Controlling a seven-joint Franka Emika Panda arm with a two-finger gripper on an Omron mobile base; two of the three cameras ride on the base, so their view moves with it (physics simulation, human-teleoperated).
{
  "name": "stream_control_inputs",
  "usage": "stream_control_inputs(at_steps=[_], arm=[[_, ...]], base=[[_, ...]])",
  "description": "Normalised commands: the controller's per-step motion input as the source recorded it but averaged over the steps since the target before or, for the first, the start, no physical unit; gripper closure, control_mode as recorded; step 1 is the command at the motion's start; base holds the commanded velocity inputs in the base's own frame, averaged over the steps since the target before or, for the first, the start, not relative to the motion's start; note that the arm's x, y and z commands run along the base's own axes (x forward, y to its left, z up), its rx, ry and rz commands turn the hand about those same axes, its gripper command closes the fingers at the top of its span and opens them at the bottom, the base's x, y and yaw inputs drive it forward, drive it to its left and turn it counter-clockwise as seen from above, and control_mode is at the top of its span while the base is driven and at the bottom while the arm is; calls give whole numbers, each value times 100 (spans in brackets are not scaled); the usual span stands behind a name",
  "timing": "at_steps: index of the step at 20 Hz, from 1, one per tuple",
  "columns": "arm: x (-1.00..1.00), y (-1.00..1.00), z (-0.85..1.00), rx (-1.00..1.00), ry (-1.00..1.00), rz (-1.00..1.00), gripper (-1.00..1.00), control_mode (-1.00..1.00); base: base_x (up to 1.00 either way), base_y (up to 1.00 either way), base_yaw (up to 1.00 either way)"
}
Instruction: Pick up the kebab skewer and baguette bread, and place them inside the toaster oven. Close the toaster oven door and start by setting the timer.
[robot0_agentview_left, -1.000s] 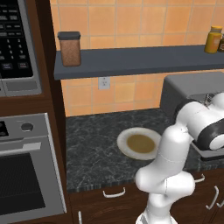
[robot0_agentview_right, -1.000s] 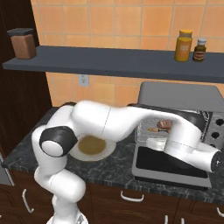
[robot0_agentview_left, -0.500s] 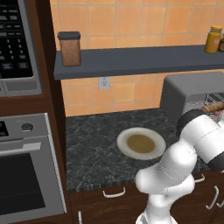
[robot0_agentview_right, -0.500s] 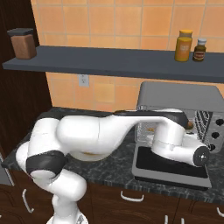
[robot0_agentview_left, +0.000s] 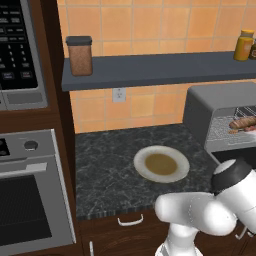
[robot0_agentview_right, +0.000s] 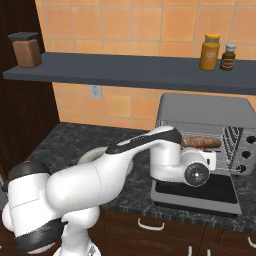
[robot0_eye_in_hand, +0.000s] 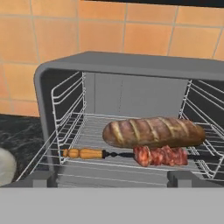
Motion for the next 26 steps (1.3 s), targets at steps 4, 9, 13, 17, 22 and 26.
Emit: stream_control_inputs(at_steps=[4, 9, 13, 17, 22, 26], arm=[[0, 2, 7, 0, 0, -3, -100, -100], [0, 0, 0, 0, 0, 0, -100, -100], [-1, 0, 0, 0, 2, 0, -100, -100], [0, 0, -1, 0, 1, 0, -100, -100], [-8, -4, -2, 3, 0, 0, -100, -100], [-18, -9, -2, 4, 0, 0, -100, -100]], base=[[0, 0, 0], [0, 0, 0], [0, 0, 0], [0, 0, 0], [0, 0, 0], [0, 0, 0]])
